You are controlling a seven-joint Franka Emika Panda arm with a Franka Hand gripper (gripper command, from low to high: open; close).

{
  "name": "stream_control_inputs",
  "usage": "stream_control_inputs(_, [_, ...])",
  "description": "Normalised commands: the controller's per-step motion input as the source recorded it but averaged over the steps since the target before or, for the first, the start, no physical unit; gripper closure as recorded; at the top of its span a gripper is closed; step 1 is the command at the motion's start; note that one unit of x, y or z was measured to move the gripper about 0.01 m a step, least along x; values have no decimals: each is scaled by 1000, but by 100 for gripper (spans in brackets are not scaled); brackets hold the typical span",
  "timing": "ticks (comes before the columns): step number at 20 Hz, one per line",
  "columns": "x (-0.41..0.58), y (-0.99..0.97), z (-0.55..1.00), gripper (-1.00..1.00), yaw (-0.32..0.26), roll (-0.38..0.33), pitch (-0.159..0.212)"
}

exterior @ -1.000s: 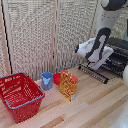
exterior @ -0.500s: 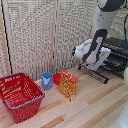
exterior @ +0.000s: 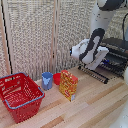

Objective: Kindly position your hand close to the oven tray's handle. Softly yet firmly grasp the handle using your hand. Slowly and with caution, draw the tray out until it is fully stretched out.

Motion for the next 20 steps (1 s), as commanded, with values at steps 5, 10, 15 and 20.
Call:
stream_control_inputs(5, [-419,759,-141,100,0,-121,4])
stream_control_inputs(10, [-132,886,-116,100,0,-99,27])
stream_control_inputs(15, [-92,668,237,100,8,-70,-31])
stream_control_inputs(20, [-2,426,101,100,28,-36,-8])
